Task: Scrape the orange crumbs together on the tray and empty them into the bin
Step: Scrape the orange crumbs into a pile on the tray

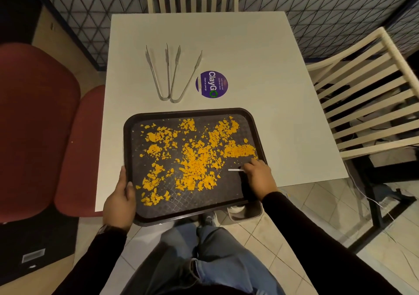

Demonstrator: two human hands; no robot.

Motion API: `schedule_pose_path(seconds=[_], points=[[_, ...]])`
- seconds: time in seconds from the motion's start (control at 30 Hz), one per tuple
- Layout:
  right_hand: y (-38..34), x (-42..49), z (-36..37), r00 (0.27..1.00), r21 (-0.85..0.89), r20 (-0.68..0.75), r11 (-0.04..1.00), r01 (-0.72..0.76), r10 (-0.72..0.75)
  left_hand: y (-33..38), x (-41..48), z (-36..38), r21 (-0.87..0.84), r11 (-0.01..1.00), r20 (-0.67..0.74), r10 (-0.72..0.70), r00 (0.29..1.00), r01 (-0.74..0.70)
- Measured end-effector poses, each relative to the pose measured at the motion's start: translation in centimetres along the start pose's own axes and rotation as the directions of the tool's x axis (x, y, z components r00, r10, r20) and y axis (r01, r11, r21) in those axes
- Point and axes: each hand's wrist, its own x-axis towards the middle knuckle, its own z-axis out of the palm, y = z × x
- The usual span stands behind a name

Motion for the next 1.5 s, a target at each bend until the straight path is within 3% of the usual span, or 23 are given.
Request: schedule_pose_path(seconds=[0.23,0.37,0.6,1.03,1.13,1.3,1.5], points=[[-0.4,3.9,-0.5,0.999,0.049,-0.024,0.998,-0.041,0.042,-0.3,0.5,0.2,0.016,1.000,-0.009,-0.005,1.000,0.005],[0.8,1.7,-0.6,1.000,-0.020,-0.022,1.000,-0.013,0.012,-0.3,0.8,0.1,0.020,1.000,-0.004,0.013,1.000,-0.013],[3.7,-2.6,-0.1,0.987,-0.152,0.158,0.988,0.040,-0.016,-0.5,1.2,0.2,0.011,1.000,-0.010,0.016,1.000,-0.016],[1.9,3.7,-1.3,1.000,-0.070,-0.008,0.998,-0.001,0.000,-0.5,1.4,0.2,0.018,1.000,-0.010,0.011,1.000,-0.011],[0.7,0.8,-1.0,0.998,-0.029,0.005,0.997,0.068,-0.068,-0.4,1.3,0.3,0.002,1.000,-0.019,0.008,1.000,-0.008],[-1.7,-3.9,0.7,0.945,0.065,0.175,0.961,0.269,-0.277,-0.5,1.1,0.2,0.001,1.000,-0.014,0.000,1.000,0.000],[-3.6,-1.9,1.5,0.970,0.072,0.073,0.971,0.229,-0.234,-0.5,0.6,0.2,0.001,1.000,-0.020,0.013,1.000,-0.013]])
